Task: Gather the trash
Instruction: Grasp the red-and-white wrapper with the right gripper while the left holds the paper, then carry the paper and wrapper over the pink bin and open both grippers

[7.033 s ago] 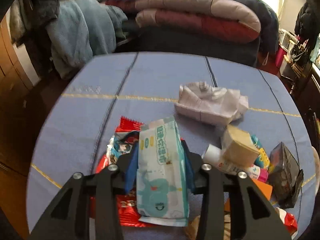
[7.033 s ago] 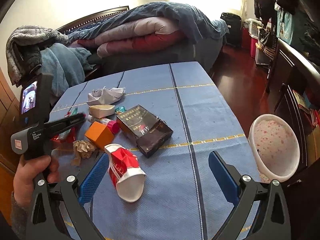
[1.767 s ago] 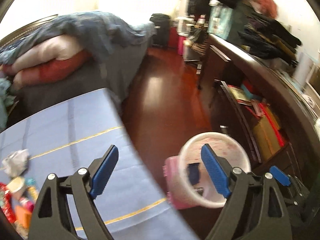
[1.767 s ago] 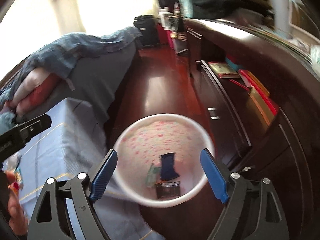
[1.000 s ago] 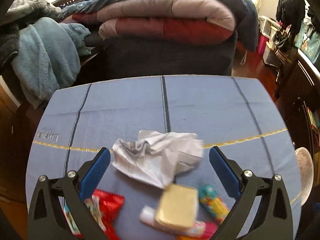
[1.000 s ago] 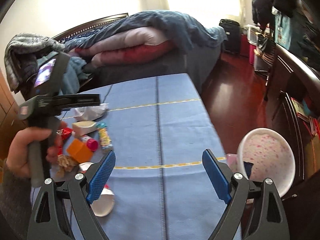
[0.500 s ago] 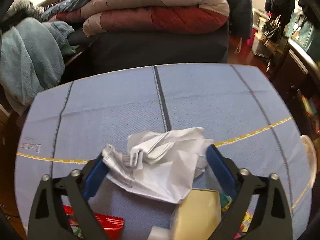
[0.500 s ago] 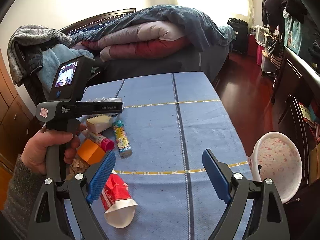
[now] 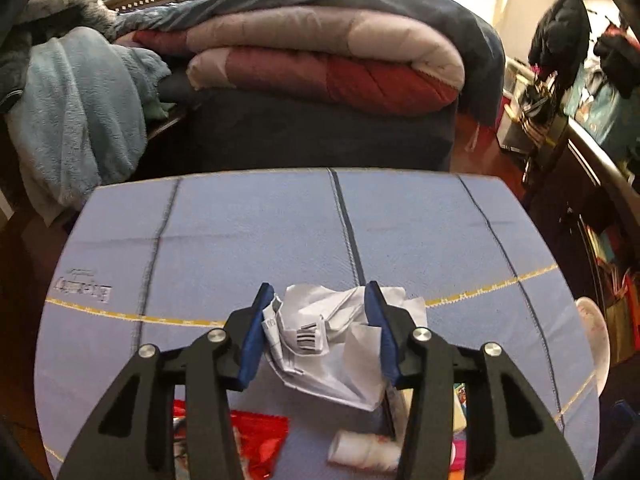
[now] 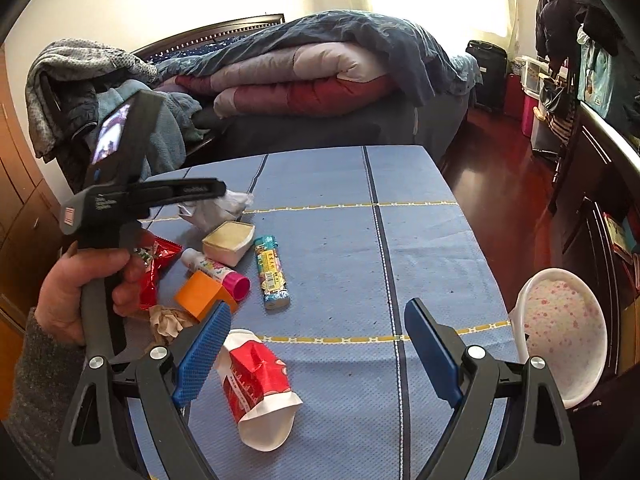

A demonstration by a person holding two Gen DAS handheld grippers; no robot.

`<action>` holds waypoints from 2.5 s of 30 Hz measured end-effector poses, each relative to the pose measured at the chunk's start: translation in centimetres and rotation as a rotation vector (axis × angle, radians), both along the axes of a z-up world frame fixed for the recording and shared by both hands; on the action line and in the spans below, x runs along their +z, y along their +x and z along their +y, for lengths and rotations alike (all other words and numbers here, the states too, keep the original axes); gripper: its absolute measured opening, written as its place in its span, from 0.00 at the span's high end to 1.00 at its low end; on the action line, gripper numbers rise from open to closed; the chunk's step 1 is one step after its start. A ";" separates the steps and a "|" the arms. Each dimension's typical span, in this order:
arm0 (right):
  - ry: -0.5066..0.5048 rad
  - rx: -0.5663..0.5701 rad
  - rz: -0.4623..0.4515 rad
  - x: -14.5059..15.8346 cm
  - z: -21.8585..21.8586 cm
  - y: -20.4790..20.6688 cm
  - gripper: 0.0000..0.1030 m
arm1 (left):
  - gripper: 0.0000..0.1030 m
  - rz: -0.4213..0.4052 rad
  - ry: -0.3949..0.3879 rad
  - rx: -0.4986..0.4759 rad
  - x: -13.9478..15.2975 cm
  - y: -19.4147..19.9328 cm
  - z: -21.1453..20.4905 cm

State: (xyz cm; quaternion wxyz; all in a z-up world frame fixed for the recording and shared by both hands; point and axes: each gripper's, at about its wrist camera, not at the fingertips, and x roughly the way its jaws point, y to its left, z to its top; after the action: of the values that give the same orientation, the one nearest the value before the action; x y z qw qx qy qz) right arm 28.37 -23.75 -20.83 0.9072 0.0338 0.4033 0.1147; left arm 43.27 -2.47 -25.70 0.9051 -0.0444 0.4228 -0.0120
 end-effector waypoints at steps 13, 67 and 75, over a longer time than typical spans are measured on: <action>0.007 0.014 0.011 -0.2 0.5 -0.2 0.14 | 0.55 -0.060 -0.103 0.004 2.7 -4.5 3.1; -0.021 -0.193 0.004 -1.3 -13.1 -5.2 0.49 | 0.55 -0.192 -0.101 -0.357 9.0 -10.1 -17.8; -0.007 -0.371 0.010 -2.0 -20.6 -5.6 0.49 | 0.55 -0.168 -0.085 -0.493 7.7 -9.3 -26.0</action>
State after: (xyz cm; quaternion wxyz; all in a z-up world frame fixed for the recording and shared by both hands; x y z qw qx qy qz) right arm 22.73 -44.30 -22.84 0.9109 0.1052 0.3951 -0.0560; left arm 33.93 -28.49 -18.01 0.9041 0.0232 0.3432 -0.2534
